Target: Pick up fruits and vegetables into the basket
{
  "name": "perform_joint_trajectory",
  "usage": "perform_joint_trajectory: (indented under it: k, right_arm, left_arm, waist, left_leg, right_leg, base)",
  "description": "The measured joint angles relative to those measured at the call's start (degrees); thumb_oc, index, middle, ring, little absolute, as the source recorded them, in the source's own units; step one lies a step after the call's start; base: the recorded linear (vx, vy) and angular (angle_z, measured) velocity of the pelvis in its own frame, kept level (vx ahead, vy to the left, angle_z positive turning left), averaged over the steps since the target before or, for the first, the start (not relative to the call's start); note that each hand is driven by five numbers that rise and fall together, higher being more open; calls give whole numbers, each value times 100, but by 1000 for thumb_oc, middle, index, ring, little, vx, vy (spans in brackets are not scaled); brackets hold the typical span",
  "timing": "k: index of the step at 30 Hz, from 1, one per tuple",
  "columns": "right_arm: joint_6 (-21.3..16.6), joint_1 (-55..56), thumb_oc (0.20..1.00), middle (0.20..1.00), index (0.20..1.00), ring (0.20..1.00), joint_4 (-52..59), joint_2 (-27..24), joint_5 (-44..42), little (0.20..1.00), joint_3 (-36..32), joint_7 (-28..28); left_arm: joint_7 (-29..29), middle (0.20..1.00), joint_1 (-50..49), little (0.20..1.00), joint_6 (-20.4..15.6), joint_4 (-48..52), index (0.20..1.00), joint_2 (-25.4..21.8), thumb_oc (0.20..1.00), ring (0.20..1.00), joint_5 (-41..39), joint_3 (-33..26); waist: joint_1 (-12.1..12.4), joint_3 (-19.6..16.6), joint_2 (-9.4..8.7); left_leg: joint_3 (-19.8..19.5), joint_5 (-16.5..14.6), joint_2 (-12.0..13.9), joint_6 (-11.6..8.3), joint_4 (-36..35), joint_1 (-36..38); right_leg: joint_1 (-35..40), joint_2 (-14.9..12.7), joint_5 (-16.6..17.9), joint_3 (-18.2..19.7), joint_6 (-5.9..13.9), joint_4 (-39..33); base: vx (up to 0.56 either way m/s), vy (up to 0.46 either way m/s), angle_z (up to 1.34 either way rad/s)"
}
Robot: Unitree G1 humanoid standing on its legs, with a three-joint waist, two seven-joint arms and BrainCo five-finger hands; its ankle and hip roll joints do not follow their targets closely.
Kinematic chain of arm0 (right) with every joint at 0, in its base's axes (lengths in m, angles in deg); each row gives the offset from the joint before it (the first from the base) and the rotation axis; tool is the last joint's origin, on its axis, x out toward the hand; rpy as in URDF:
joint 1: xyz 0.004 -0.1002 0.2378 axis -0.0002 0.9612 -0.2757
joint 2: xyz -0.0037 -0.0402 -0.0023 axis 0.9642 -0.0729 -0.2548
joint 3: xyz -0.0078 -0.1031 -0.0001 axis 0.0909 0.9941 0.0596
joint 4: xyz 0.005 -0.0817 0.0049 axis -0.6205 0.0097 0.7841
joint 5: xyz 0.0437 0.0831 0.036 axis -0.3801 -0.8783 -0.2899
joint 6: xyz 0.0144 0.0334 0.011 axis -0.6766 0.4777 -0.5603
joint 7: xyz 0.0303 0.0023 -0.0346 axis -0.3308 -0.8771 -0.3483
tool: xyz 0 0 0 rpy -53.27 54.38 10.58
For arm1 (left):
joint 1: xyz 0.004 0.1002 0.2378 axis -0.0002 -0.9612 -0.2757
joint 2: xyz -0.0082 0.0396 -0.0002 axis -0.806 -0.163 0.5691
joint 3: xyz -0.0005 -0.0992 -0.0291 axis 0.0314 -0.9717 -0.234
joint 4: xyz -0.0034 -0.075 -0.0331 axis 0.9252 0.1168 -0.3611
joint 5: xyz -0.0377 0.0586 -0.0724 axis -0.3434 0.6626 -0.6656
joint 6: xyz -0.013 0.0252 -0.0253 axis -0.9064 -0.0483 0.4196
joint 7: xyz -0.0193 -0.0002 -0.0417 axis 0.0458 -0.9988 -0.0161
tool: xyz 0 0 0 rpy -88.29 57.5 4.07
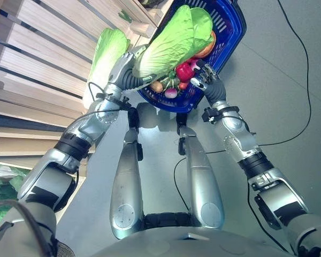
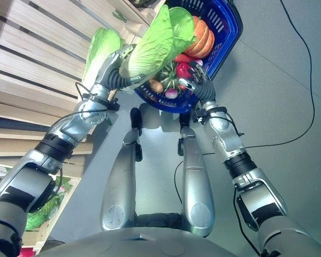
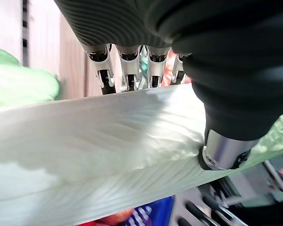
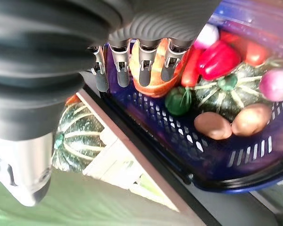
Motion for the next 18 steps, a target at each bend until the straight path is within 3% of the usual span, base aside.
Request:
perform_joint_trajectory:
  k: [18]
  right_arm:
    - [-116, 45, 1000, 1000, 1000, 1000, 421, -4, -64, 1000, 53, 101]
  left_arm:
    - [477, 200, -3, 200, -4, 334, 200, 113, 200, 200, -219, 116]
  waist:
    - [-8, 0, -5]
  left_leg:
    - [-3, 0, 1, 1, -3, 1]
  right_leg:
    - [7, 2, 2, -3, 3, -5]
  base:
    - [0, 0, 0]
